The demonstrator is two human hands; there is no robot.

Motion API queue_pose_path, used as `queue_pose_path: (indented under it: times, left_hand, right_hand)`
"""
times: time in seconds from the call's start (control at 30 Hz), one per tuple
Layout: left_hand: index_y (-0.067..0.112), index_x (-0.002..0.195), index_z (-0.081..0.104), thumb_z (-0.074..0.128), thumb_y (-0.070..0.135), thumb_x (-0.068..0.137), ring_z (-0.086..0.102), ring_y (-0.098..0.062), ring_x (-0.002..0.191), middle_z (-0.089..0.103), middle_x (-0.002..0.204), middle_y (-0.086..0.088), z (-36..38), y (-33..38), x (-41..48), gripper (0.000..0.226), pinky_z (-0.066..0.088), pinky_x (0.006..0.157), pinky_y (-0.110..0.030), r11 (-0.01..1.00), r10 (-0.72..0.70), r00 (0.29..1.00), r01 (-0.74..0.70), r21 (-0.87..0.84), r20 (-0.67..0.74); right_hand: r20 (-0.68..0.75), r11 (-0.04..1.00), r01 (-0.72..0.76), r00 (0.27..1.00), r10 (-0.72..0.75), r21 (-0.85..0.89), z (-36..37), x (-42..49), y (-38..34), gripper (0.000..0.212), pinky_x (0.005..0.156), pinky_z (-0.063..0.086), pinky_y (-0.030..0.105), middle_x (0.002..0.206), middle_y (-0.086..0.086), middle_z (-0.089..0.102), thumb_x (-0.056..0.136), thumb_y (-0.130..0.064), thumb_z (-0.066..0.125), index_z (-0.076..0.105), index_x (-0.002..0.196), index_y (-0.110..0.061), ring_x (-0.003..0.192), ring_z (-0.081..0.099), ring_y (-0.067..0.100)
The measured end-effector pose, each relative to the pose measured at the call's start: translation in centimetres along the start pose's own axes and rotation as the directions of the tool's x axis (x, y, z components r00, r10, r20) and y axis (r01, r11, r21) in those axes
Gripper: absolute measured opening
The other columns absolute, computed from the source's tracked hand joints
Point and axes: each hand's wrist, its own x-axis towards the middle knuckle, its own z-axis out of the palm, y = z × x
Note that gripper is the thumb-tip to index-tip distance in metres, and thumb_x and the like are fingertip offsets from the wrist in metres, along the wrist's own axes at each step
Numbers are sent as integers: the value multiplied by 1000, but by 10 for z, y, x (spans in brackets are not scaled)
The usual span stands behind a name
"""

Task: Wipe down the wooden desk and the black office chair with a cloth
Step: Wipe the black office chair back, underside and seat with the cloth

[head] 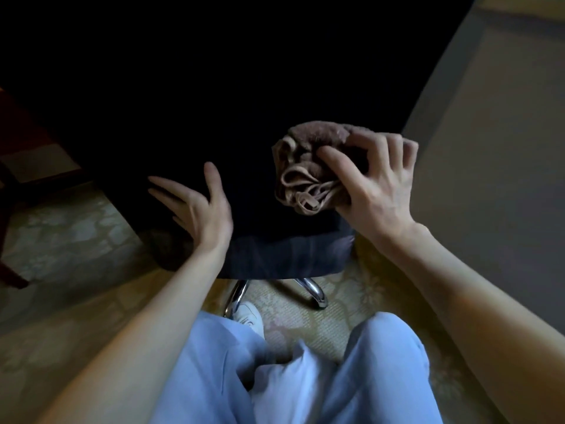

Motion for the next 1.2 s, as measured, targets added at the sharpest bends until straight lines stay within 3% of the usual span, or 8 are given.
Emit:
queue_pose_path:
  times: [0.17,0.33,0.6,0.73,0.83,0.97,1.07,1.2]
  left_hand:
    - [17,159,-27,34,67,102,-12,-31,159,-28,168,-14,9,2,3,97,-5,128,-55,1000,-19,1000,18,24,22]
    - [12,158,-27,31,67,100,-15,-33,158,-29,166,-20,20,1,10,99,-8,127,-52,1000,-4,1000,5,29,-14]
    - [6,157,-27,28,70,91,-17,-34,157,-27,165,-28,32,-2,17,106,-7,125,-51,998,17,999,-14,67,-44]
    - [8,158,-27,31,67,96,-18,-34,157,-27,165,-26,31,-4,10,103,-6,125,-55,998,38,998,-35,60,-58]
    - [11,158,-26,31,68,97,-17,-32,158,-27,166,-24,25,-7,12,102,-7,126,-54,998,43,998,-40,56,-51]
    - [12,160,-24,32,64,102,-13,-32,159,-24,167,-22,19,-6,16,96,-5,127,-54,997,42,998,-38,62,-55]
    - [14,160,-23,30,66,101,-11,-33,159,-23,169,-20,12,-10,23,95,-2,128,-55,996,32,999,-29,80,-33]
    - [16,162,-20,28,64,104,-8,-28,160,-19,170,-17,4,-13,37,89,0,129,-48,995,14,1000,-12,100,-13]
  right_hand:
    - [159,1000,3,987,0,-23,32,-53,16,50,81,35,45,113,17,62,74,-21,73,67,123,-20,98,45,32]
    - [126,989,-139,983,132,46,83,-117,5,34,79,36,45,114,12,45,90,-35,60,56,121,-21,94,45,32]
    - [497,931,-330,841,214,157,106,-179,-15,63,80,46,49,111,14,48,78,-52,74,55,128,-19,100,46,35]
    - [428,923,-306,885,185,233,82,-163,-5,52,78,46,52,111,15,51,80,-44,54,57,123,-17,98,47,35]
    - [245,919,-314,935,256,239,60,-140,15,45,82,43,50,114,14,47,83,-37,65,57,124,-20,100,46,34]
    - [-3,904,-340,936,353,260,38,-97,38,42,93,44,53,122,12,40,90,-30,73,57,127,-22,110,44,36]
    - [-4,915,-296,951,309,274,38,-77,41,42,97,44,52,126,11,38,91,-35,72,55,128,-21,112,44,37]
    - [84,923,-291,957,279,251,58,-97,20,45,89,46,55,119,10,37,85,-29,74,52,123,-20,106,41,34]
